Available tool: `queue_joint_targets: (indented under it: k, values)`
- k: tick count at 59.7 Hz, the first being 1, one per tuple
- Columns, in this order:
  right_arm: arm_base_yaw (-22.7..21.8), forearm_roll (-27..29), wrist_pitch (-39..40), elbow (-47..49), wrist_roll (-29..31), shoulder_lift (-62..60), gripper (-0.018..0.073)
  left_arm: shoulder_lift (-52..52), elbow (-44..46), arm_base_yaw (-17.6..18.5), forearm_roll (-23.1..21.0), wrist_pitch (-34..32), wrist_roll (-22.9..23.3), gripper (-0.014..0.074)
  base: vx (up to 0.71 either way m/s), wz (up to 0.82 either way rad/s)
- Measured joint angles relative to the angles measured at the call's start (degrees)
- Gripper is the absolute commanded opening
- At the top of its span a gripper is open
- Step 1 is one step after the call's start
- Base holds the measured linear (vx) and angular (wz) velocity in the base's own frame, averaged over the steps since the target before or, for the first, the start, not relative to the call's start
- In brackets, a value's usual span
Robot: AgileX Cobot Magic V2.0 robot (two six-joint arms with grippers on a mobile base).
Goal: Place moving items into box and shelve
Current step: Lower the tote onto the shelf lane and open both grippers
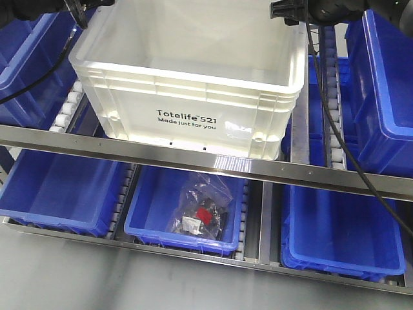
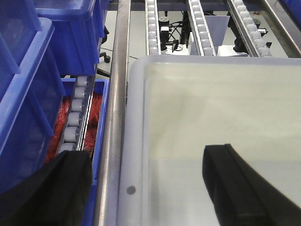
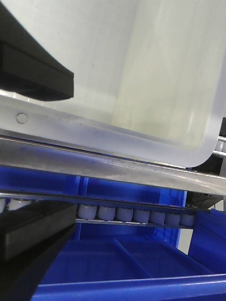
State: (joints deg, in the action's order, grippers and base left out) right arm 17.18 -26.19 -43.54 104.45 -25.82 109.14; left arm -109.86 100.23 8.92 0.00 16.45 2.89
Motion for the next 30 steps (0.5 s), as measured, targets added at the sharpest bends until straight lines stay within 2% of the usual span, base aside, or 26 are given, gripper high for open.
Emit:
queue_joint_targets:
  k: [30]
  values:
    - [0.0,0.0,-0.07,0.0,0.0,0.0,0.0512,0.0,0.0,0.0,0.0,0.0,0.0,0.0589,0.0,0.0]
